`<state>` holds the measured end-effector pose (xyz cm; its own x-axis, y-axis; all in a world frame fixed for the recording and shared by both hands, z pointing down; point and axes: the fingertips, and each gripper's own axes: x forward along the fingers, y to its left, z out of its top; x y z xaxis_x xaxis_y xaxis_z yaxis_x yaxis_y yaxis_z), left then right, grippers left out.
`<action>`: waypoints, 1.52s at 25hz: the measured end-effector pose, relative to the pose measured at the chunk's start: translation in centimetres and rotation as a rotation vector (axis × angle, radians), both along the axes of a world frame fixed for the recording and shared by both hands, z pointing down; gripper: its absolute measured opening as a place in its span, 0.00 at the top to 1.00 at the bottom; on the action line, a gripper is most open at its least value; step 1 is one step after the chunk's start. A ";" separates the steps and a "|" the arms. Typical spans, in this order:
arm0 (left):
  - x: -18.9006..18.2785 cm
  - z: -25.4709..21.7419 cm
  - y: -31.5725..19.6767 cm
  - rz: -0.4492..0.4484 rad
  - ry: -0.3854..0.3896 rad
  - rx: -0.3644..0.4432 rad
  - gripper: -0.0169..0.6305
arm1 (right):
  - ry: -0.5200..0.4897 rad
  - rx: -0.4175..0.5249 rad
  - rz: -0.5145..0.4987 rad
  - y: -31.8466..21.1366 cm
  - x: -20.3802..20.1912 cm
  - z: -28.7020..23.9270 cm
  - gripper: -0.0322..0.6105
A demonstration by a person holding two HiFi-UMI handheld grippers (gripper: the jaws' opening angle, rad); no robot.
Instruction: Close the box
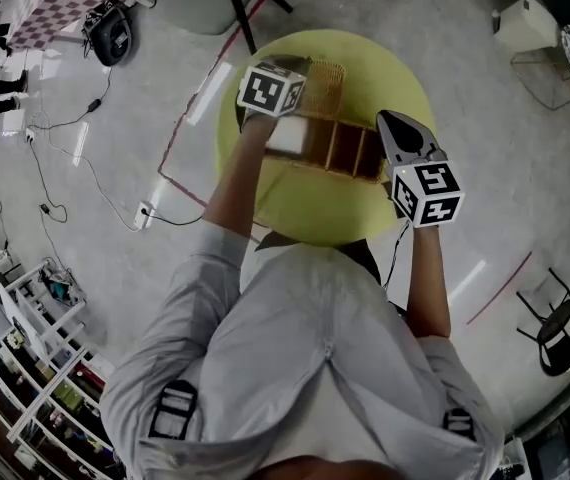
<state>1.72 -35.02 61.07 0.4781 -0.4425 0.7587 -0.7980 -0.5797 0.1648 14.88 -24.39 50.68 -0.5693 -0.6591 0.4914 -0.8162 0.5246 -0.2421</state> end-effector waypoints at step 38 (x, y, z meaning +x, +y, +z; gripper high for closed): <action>-3.7 -6.2 20.4 -0.006 0.224 0.034 0.91 | 0.065 0.085 -0.085 9.5 -7.6 -4.9 0.91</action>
